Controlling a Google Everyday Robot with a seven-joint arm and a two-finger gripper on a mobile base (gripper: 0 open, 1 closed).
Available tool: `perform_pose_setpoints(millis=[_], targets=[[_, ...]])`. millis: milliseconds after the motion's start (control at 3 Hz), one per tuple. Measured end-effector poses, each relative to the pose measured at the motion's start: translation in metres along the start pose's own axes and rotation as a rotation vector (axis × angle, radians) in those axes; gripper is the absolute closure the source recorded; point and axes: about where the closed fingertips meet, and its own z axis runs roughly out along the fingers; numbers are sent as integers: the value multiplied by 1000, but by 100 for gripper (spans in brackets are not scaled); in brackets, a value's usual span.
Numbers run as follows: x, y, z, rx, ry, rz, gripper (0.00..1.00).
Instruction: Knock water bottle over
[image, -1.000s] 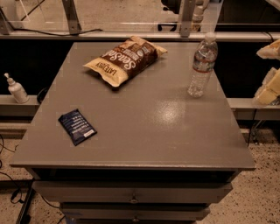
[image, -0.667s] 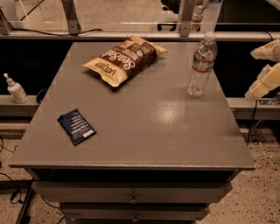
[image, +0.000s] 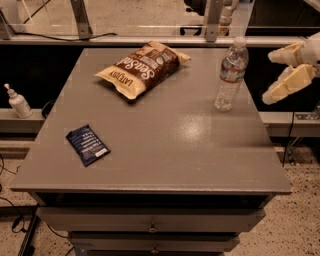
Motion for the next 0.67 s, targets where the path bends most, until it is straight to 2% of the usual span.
perform_pose_setpoints(millis=[667], targets=[[-37,24,45,-98,-179,39,0]])
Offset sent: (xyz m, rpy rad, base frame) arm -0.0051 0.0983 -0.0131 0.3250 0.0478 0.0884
